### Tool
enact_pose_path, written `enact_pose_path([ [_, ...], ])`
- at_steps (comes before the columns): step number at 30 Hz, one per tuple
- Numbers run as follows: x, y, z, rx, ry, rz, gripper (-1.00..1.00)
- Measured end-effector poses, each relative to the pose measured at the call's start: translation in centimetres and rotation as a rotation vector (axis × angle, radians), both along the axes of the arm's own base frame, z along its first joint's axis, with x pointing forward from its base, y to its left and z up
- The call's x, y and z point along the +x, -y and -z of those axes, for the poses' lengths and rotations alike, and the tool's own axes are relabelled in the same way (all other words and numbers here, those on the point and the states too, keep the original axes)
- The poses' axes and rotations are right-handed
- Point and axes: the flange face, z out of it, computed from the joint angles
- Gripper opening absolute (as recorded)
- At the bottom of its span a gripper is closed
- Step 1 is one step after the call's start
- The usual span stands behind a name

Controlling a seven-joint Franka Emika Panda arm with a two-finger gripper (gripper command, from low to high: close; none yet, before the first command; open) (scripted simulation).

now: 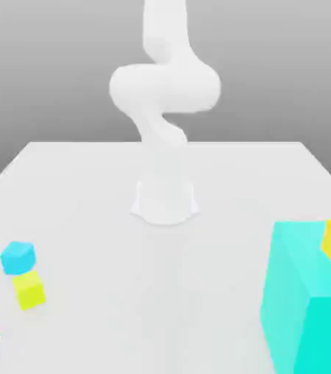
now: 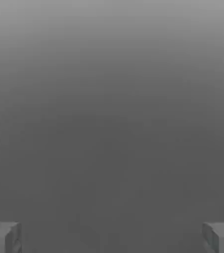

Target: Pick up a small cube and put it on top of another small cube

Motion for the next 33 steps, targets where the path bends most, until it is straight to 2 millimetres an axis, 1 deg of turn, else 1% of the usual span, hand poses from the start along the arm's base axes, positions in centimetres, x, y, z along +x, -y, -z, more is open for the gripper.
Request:
enact_pose_path([
  [2, 2.2, 3.2, 4.5, 0.024, -0.065, -0.012, 0.0],
  [4, 3.7, 6.2, 8.9, 0.045, -0.124, -0.018, 0.0],
  [7, 4.8, 10.3, 15.8, 0.07, -0.209, -0.019, 0.0],
  [9, 4.7, 12.8, 20.4, 0.083, -0.264, -0.014, 0.0],
  [11, 4.0, 15.2, 24.9, 0.09, -0.318, -0.005, 0.0],
  [14, 1.9, 18.6, 31.2, 0.093, -0.4, 0.015, 0.0],
  [17, -1.4, 21.6, 36.9, 0.085, -0.483, 0.041, 0.0],
  [19, -4.7, 24.0, 40.1, 0.078, -0.539, 0.079, 0.0],
  [21, -8.4, 26.1, 42.8, 0.066, -0.598, 0.117, 0.0],
  [24, -13.2, 27.5, 45.9, 0.025, -0.691, 0.132, 0.0],
  [25, -13.9, 27.7, 46.5, 0.015, -0.706, 0.132, 0.0],
  [27, -14.3, 28.0, 47.4, 0.002, -0.716, 0.133, 0.0],
  [33, -14.4, 28.3, 50.4, -0.008, -0.72, 0.132, 0.0],
])
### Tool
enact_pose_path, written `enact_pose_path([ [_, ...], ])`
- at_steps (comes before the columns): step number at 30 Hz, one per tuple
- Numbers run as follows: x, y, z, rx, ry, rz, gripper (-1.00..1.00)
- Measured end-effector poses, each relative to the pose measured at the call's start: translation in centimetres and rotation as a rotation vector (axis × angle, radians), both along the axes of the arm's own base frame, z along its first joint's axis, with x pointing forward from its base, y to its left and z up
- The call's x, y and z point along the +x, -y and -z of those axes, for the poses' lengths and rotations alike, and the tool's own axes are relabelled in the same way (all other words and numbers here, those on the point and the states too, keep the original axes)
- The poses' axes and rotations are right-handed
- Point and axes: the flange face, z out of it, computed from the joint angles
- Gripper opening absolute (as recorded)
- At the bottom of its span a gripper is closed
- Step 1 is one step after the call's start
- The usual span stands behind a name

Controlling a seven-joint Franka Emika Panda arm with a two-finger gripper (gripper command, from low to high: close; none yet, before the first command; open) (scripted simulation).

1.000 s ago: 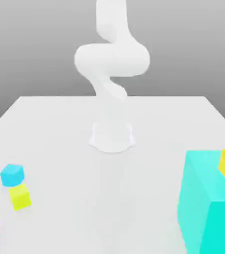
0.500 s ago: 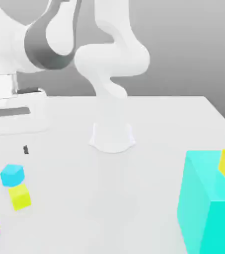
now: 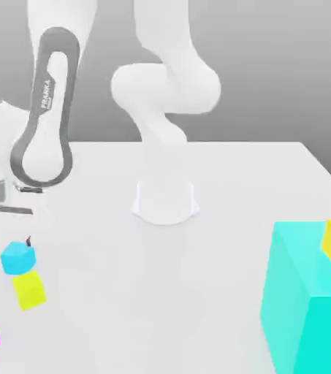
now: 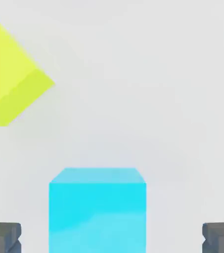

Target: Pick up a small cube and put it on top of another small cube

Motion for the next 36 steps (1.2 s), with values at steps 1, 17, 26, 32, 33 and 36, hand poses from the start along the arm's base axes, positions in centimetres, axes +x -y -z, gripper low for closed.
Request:
enact_pose_path([
  [1, 0.0, -0.1, 0.6, 0.002, 0.0, 0.0, 0.0],
  [17, 0.0, 0.0, -0.7, 0.001, 0.0, 0.0, -1.0],
  [26, 6.1, -3.3, -5.0, 0.049, 0.018, -0.24, -1.0],
  [32, 19.1, -16.1, -9.4, 0.1, 0.036, -0.854, -1.0],
  [33, 20.8, -18.9, -10.4, 0.105, 0.037, -0.964, -1.0],
  [36, 24.7, -27.7, -13.8, 0.114, 0.035, -1.292, -1.0],
])
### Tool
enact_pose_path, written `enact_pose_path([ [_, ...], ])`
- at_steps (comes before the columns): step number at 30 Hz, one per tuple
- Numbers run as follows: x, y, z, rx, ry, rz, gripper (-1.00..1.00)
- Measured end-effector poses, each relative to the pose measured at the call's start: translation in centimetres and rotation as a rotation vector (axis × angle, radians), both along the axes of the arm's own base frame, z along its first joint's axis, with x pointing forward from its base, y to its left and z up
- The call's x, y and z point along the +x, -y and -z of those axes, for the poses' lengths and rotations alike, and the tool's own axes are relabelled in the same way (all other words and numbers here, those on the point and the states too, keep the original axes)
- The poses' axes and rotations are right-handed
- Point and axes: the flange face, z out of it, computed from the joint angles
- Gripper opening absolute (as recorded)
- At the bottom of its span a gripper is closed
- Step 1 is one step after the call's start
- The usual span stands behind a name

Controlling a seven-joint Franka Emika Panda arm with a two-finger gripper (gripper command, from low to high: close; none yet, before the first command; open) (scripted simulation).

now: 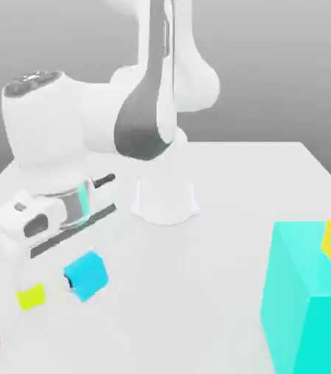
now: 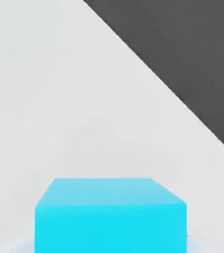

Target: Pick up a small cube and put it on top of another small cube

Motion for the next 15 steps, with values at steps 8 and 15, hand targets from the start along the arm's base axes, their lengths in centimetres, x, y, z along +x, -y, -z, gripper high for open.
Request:
enact_pose_path([
  [8, -0.3, -25.2, -11.7, -0.046, 0.05, -0.862, -1.0],
  [15, -1.5, -29.9, -10.4, -0.077, 0.07, -1.064, 1.0],
])
